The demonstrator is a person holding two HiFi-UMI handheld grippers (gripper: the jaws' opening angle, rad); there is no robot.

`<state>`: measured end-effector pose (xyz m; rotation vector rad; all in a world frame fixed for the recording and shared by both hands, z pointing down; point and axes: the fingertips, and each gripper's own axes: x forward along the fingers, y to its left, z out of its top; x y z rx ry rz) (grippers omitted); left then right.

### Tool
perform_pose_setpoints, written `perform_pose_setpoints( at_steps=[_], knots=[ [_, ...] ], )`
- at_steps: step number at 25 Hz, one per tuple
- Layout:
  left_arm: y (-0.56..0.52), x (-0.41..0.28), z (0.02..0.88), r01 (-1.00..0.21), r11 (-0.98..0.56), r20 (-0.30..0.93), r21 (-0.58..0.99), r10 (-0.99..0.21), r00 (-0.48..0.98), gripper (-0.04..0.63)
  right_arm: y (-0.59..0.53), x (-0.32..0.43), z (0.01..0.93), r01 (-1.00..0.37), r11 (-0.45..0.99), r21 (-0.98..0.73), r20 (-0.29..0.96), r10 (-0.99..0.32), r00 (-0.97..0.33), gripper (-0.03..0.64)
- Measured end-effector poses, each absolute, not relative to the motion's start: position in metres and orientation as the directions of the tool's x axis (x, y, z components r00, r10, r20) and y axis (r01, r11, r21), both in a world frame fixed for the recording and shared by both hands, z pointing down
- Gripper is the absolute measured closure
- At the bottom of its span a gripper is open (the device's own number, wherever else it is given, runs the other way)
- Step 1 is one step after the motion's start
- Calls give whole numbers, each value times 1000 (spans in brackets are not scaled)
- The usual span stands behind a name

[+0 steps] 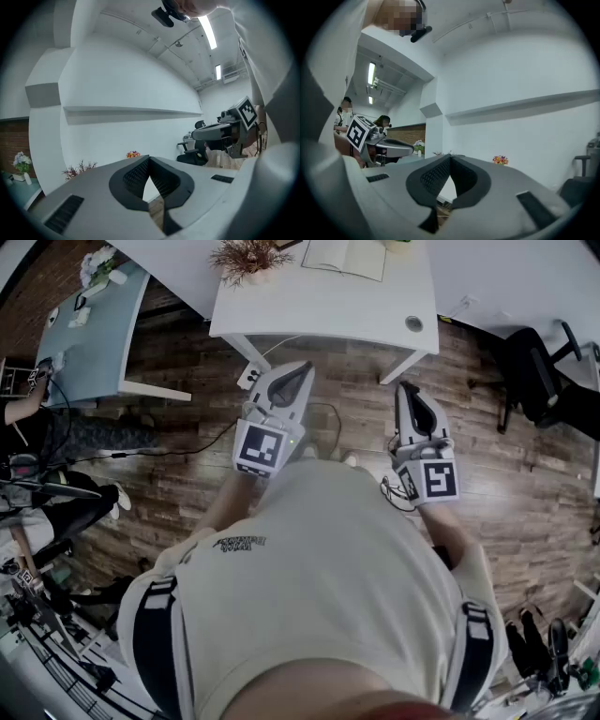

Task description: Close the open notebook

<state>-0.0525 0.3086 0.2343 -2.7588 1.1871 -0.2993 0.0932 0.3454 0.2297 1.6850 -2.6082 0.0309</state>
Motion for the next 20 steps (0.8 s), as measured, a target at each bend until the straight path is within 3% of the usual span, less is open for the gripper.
perform_pose_setpoints(
  at_steps=[20],
  knots=[
    [322, -42, 249, -683, -706, 177, -185, -708, 684, 581, 353, 98, 241, -913, 403, -57, 83, -910, -407, 615]
  ],
)
